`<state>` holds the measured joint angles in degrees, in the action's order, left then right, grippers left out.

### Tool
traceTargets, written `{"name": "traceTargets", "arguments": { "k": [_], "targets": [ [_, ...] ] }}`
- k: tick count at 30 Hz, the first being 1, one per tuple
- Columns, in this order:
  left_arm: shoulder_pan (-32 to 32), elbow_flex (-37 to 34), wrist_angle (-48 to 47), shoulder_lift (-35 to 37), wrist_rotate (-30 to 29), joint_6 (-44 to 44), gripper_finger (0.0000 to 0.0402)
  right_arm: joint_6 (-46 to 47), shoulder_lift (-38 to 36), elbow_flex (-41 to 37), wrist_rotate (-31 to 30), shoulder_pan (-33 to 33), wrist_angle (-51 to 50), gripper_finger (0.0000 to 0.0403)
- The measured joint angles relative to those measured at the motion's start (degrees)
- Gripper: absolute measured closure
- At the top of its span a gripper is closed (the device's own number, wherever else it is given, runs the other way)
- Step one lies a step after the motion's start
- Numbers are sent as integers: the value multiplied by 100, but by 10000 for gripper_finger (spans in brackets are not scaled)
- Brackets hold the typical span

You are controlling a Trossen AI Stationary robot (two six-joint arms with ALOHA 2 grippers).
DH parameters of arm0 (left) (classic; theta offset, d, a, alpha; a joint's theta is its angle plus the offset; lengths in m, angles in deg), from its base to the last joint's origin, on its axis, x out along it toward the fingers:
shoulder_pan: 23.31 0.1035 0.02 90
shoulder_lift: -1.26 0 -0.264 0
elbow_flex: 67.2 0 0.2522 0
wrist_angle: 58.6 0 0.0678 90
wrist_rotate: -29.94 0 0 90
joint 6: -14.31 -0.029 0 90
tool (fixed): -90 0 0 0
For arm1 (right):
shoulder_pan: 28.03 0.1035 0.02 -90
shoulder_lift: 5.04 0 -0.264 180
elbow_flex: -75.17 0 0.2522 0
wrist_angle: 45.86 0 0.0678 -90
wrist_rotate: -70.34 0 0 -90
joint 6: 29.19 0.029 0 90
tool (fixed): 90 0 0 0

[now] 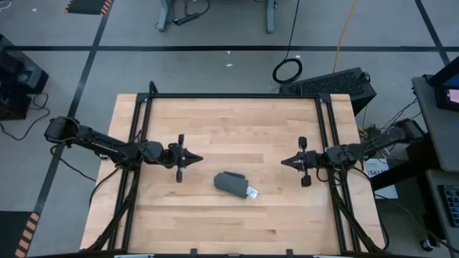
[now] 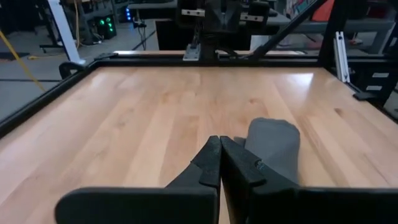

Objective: Roll towel into tight, uniform cylinder
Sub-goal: Return to Home Position

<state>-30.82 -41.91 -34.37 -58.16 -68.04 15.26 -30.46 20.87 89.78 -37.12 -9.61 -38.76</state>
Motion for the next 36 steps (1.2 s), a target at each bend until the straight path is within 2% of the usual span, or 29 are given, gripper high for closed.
{"name": "traceTargets", "arguments": {
  "k": [3,8,13,23,27,36],
  "targets": [
    [0,-222,220,0,3,66,393,-158,0,-6,23,-174,13,403],
    [0,-597,733,0,7,183,393,-325,0,-6,535,-510,22,403],
    [0,-961,1272,0,26,266,393,-399,0,-6,737,-825,31,403],
    [-1,-1117,1167,197,42,247,393,-249,0,-6,735,-995,-169,403],
    [4,-1117,708,733,42,18,398,-151,-26,-4,730,-993,-336,403],
    [6,-1117,-1166,2724,-79,24,400,-394,-426,-2,676,-1132,-574,403]
  ]
}}
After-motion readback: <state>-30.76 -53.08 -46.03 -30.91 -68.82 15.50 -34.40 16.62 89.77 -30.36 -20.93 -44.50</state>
